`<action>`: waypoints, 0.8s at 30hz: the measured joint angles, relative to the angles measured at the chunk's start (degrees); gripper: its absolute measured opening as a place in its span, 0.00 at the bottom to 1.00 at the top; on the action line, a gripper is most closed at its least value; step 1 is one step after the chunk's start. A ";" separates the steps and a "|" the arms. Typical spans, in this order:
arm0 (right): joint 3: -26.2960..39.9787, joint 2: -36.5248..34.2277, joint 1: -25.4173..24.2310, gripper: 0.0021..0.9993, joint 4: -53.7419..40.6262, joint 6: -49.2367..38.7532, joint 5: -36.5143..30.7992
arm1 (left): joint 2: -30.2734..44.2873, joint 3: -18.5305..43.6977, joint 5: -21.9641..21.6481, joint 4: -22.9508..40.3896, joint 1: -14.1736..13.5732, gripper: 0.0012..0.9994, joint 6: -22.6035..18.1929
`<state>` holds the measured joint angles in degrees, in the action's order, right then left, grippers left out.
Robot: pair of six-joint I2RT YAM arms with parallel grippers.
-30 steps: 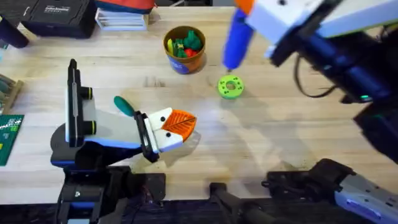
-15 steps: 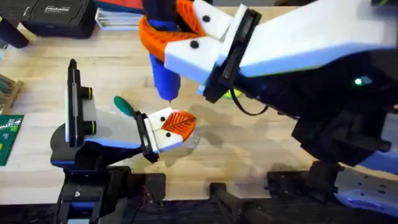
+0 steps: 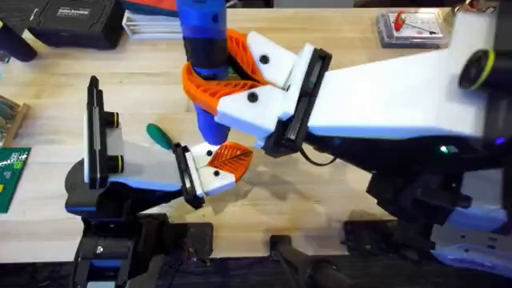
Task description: Pick up the gripper from the table and insert it into the empty holder that is missing its gripper. Then pick up a screw, insert it into the mounting hole, and use the screwdriver to tighten it. Finally, clean up the table by picking up the vegetable and placing it into the bucket.
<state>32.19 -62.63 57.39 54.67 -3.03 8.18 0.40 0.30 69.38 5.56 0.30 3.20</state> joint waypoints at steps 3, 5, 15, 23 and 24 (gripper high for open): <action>-0.13 -0.12 -0.02 0.02 1.43 0.00 1.31 | 0.00 0.00 0.00 0.00 0.00 0.00 0.00; -0.13 -0.53 0.05 0.02 3.06 0.00 2.29 | 0.00 0.00 0.00 0.00 0.00 0.00 0.00; -0.13 -3.13 1.10 0.02 4.47 0.00 3.72 | 0.02 0.00 0.00 0.00 0.00 0.00 0.00; -0.13 -3.85 1.09 0.02 5.11 0.00 3.70 | 0.02 0.00 0.00 0.00 0.00 0.00 0.00; -0.13 -4.27 1.09 0.02 5.14 0.00 3.70 | 0.00 0.00 0.00 0.00 0.00 0.00 0.00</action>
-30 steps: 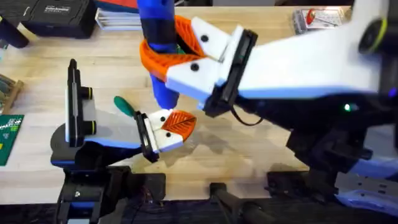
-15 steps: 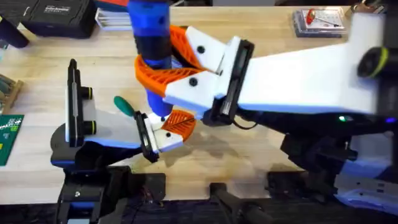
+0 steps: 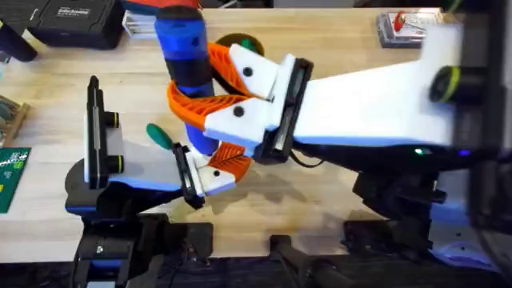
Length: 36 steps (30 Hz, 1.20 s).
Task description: Pick up the gripper from the table and insert it into the empty holder that is missing its gripper. Then pick up a screw, insert it into the mounting hole, and use the screwdriver to tighten it. Finally, clean up the table by picking up the vegetable and placing it into the bucket.
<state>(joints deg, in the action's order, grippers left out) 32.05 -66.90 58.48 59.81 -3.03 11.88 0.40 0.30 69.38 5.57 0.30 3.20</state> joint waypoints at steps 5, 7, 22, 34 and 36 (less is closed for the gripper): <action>0.00 -1.17 0.00 0.02 0.79 0.00 -0.02 | 0.00 0.00 -0.16 0.64 0.00 0.00 0.04; 0.00 -1.24 0.02 0.02 1.00 0.00 0.00 | 0.00 0.00 -0.17 0.61 0.00 0.00 0.04; 0.00 -1.37 0.00 0.02 1.38 0.00 0.00 | 0.02 0.00 -0.19 0.21 0.00 0.00 0.02; 4.91 -1.61 -0.36 0.02 -0.94 0.00 0.26 | 0.00 0.00 -0.17 0.03 0.00 0.00 0.02; 8.49 -1.62 -0.97 0.02 -5.93 -0.30 0.44 | 0.02 0.00 -0.17 0.02 0.00 0.00 0.02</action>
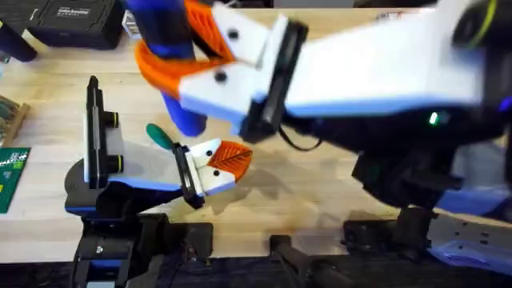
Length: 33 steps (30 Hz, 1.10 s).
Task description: Pick up the gripper from the table and insert it into the empty holder that is missing its gripper. Then pick up a screw, insert it into the mounting hole, and use the screwdriver to tighten it. Finally, clean up the table by picking up the vegetable and placing it into the bucket.
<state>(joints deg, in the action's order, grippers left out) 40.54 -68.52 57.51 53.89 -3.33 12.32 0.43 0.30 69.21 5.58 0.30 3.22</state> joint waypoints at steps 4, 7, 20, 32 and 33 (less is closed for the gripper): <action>4.00 0.05 -5.98 0.02 -7.95 -5.79 0.19 | -0.01 0.00 0.00 0.00 0.00 0.00 0.00; 4.40 0.05 -11.36 0.02 -16.06 -11.48 -1.11 | -0.02 0.00 0.00 0.02 0.00 0.00 0.00; 4.40 -11.26 -36.13 0.02 -41.51 -55.18 -19.38 | -0.02 0.00 0.00 0.02 0.00 0.00 0.00; 4.40 -26.87 -41.42 0.02 -42.99 -70.43 -23.26 | 0.00 0.00 0.00 0.02 0.00 0.00 0.00; 4.40 -27.81 -41.39 0.02 -43.63 -70.98 -23.28 | -0.02 0.00 0.00 0.02 0.00 0.00 0.00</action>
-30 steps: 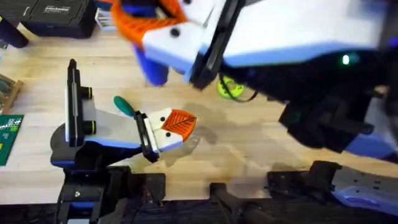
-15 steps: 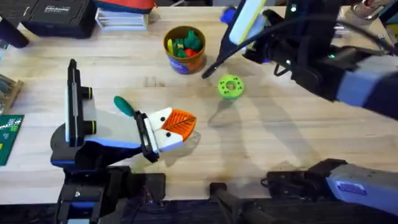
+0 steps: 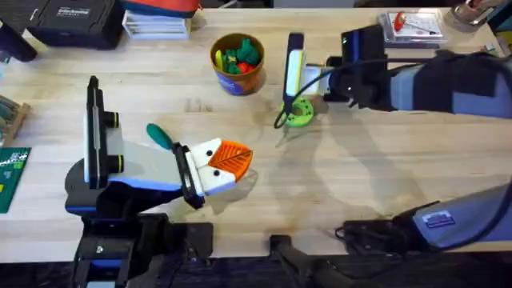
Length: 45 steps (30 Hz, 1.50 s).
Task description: Pick up the gripper from the table and insert it into the empty holder that is missing its gripper. Then pick up a screw, insert it into the mounting hole, and use the screwdriver to tighten it. Finally, clean up the table by picking up the vegetable and placing it into the bucket.
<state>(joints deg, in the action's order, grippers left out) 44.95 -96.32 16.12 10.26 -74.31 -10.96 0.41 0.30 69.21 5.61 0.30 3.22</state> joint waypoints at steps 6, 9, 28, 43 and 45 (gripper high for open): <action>1.74 -0.47 0.04 0.40 -2.44 -0.37 -0.63 | 0.01 0.00 0.00 -0.02 0.00 0.00 0.00; 2.29 0.04 0.09 0.72 -3.30 1.06 -1.04 | 0.01 0.00 0.00 -0.02 0.00 0.00 0.00; 2.12 22.22 1.26 0.99 -17.00 39.74 -3.37 | 0.00 0.00 -0.01 -0.02 0.00 0.55 -0.18; 2.12 38.48 17.81 0.99 -31.96 66.21 -3.34 | 0.00 0.00 -3.29 -1.17 0.00 0.99 -0.03; 2.12 38.43 19.78 0.99 -33.28 68.83 -3.34 | 0.00 0.00 -4.16 -3.58 0.00 0.99 -0.04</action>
<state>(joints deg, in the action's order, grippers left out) 47.07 -57.89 35.90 -23.02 -5.48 -14.31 0.41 0.30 65.05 2.02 0.30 3.18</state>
